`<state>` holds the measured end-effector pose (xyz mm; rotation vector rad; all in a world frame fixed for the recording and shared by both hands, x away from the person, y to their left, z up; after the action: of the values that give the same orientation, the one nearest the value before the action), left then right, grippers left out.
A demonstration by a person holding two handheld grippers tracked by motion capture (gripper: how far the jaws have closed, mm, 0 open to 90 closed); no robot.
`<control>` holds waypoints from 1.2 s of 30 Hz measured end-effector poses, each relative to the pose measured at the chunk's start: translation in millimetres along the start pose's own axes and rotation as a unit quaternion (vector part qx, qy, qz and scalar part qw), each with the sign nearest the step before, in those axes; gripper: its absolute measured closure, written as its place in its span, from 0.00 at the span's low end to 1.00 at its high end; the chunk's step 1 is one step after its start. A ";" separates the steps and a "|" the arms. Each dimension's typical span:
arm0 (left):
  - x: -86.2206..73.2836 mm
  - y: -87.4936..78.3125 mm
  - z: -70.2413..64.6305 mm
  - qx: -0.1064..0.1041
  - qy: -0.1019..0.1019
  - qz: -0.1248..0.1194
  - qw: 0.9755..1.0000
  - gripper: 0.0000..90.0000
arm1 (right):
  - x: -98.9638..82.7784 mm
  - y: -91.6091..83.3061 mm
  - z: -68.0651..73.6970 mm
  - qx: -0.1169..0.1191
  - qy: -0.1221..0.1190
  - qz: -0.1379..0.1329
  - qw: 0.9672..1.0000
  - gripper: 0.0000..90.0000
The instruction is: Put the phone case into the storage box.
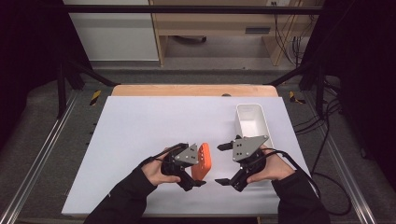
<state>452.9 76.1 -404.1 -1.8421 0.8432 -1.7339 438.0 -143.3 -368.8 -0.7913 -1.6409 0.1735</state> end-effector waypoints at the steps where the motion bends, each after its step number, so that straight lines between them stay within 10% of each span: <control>1: 1.3 0.1 -0.2 0.000 0.001 -0.003 1.000 0.17 | 0.0 0.0 0.0 0.000 0.000 0.000 1.000 0.03; 36: 20.4 10.5 -0.5 -0.017 0.019 -0.012 1.000 0.17 | 2.1 -1.5 0.5 0.007 0.011 -0.029 1.000 0.04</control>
<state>451.5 54.3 -397.1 -1.8522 0.8737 -1.7849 436.9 -143.1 -366.4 -0.7314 -1.6390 0.1358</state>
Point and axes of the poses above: each handheld gripper's, and its own axes: y roughly forward along the jaws, x roughly out of its top, z roughly to its left, the point moved 1 cm from there along y, roughly forward along the jaws, and after that the axes turned 13 degrees about -x, right-handed, at the moved point
